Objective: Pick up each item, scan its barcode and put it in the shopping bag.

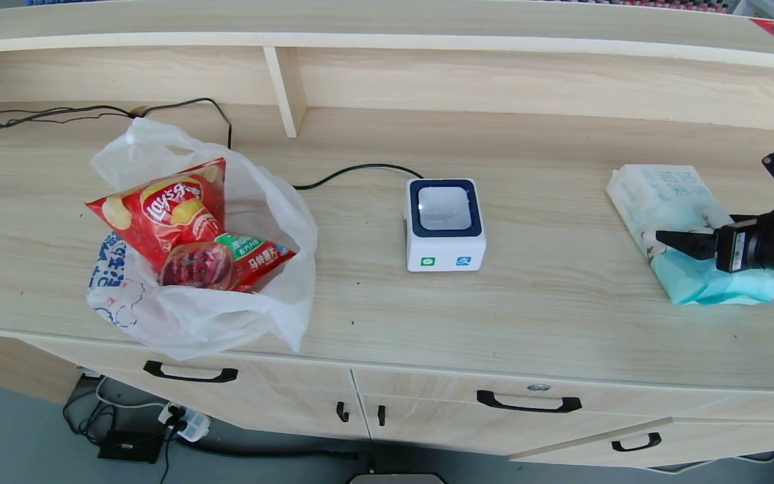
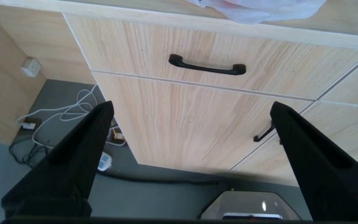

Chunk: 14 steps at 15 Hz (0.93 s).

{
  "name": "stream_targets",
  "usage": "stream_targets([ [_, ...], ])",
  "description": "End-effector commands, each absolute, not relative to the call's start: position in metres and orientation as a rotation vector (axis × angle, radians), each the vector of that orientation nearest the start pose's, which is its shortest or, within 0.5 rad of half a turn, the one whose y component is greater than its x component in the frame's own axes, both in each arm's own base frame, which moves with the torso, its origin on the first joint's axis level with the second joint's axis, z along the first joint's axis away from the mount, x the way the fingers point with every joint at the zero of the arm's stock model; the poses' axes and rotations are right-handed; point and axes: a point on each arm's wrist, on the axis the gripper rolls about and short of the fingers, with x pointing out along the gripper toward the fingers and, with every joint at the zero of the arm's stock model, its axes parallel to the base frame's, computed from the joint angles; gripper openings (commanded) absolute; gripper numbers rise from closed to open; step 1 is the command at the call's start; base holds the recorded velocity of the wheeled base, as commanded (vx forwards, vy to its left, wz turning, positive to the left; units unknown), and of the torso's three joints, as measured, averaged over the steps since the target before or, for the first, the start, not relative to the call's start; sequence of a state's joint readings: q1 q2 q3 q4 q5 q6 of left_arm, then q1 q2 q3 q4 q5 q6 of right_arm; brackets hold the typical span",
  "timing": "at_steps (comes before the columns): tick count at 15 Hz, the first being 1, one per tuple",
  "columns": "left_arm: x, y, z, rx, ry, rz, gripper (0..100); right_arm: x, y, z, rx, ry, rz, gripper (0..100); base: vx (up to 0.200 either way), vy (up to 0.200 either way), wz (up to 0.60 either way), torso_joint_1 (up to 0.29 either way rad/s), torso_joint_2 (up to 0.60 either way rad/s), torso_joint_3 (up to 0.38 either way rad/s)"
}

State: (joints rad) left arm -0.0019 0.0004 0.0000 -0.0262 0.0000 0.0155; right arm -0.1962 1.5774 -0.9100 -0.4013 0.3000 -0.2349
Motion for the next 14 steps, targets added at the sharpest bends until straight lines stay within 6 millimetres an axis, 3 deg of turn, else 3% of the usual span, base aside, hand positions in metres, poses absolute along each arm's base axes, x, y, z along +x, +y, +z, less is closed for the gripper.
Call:
stream_targets([
  [1, -0.023, 0.0, 0.078, 0.015, -0.026, -0.001, 100, 0.287, -0.05, 0.215, -0.161, 0.275, 0.135, 100, 0.0, 0.0, 0.0, 0.0, 0.0, 0.0],
  [3, -0.023, 0.0, 0.079, 0.015, -0.028, -0.001, 100, 0.288, -0.05, 0.211, -0.159, 0.287, 0.135, 100, 0.0, 0.0, 0.0, 0.0, 0.0, 0.0],
  [4, -0.023, 0.0, 0.079, 0.014, -0.028, -0.001, 100, 0.288, -0.049, 0.209, -0.161, 0.296, 0.119, 0, 0.0, 0.0, 0.0, 0.0, 0.0, 0.0],
  [11, -0.023, 0.0, 0.079, 0.015, -0.028, -0.001, 100, 0.283, -0.035, 0.216, -0.124, 0.208, 0.1, 0, 0.0, 0.0, 0.0, 0.0, 0.0, 0.0],
  [14, -0.023, 0.0, 0.079, 0.014, -0.029, -0.001, 100, 0.252, -0.013, 0.257, -0.022, 0.055, 0.163, 0, 0.0, 0.0, 0.0, 0.0, 0.0, 0.0],
])
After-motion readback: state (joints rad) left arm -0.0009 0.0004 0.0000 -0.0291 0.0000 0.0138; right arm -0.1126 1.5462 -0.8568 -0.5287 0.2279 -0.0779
